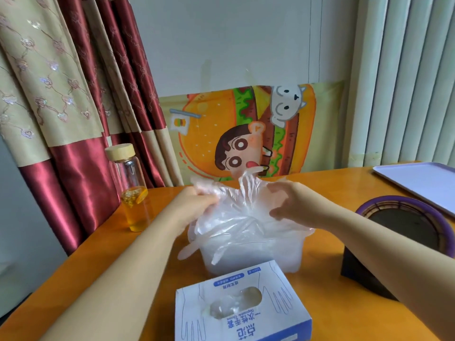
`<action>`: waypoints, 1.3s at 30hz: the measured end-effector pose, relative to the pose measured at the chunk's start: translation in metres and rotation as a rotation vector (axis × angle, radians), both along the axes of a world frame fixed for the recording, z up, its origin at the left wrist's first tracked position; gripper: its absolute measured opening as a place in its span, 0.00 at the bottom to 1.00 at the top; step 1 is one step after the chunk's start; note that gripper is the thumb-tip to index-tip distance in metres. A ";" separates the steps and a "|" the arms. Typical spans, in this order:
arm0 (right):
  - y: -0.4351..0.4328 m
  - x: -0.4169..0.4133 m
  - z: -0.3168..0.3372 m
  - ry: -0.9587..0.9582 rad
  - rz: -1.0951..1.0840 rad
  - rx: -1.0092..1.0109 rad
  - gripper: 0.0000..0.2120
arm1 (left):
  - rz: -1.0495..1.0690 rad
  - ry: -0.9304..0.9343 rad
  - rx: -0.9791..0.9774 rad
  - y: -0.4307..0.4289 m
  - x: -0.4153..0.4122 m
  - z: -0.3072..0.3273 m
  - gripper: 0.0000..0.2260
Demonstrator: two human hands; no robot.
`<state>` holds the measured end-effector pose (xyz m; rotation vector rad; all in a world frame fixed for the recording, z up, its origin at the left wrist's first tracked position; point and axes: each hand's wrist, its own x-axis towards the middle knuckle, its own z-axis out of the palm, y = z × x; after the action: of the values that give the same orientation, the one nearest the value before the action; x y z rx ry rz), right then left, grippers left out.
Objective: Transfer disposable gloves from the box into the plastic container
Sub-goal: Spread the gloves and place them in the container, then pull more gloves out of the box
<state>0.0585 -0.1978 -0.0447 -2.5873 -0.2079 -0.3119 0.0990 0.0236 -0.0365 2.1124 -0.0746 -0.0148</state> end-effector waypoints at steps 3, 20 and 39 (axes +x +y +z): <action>0.000 0.018 -0.003 0.069 -0.022 -0.156 0.34 | 0.150 -0.080 0.029 0.027 0.009 -0.006 0.13; 0.022 0.041 -0.014 0.100 -0.071 -0.866 0.12 | -0.633 0.130 1.227 -0.055 0.025 -0.010 0.22; 0.030 0.069 -0.036 0.750 0.055 -0.832 0.39 | -0.518 0.218 1.334 -0.057 0.052 -0.050 0.22</action>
<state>0.1276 -0.1674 -0.0811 -3.2533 -0.1469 0.9552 0.1513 -0.0331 -0.0864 3.3154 -0.6195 -0.7955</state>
